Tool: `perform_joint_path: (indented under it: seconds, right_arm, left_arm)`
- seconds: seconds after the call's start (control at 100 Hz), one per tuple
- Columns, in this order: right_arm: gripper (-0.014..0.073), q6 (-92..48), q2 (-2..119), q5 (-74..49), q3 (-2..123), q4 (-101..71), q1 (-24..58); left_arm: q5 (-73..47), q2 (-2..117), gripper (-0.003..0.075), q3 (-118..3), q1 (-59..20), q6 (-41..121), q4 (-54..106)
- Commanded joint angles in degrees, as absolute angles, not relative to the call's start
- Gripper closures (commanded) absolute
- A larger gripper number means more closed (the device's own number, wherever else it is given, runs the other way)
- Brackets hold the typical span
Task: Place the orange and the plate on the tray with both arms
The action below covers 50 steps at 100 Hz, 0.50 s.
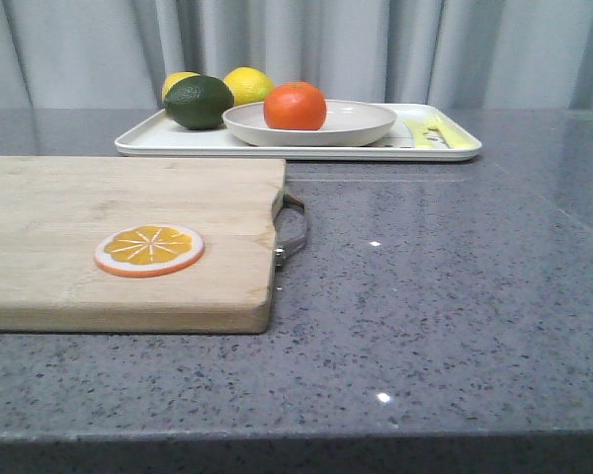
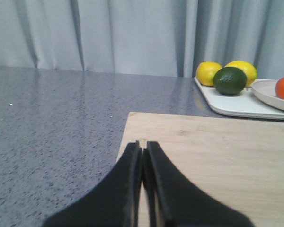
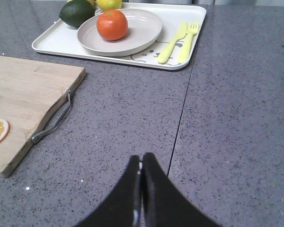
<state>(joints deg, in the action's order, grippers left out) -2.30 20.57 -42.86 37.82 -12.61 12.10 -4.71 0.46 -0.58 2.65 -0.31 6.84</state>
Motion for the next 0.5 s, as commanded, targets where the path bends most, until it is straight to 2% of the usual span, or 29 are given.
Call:
perform_joint_path:
  seconds: [0.0, 0.49]
  right_arm:
    - [0.0661, -2.7, 21.1, -38.7, 39.2, -12.8, 12.1]
    - [0.0661, -2.7, 21.1, -38.7, 39.2, -12.8, 12.1]
  left_arm:
    - [-1.2, -0.1, 0.0741, -1.3, 4.2, -1.0, 5.5]
    - [-4.3, -2.1, 0.0741, 0.6, 5.0, -1.0, 5.0]
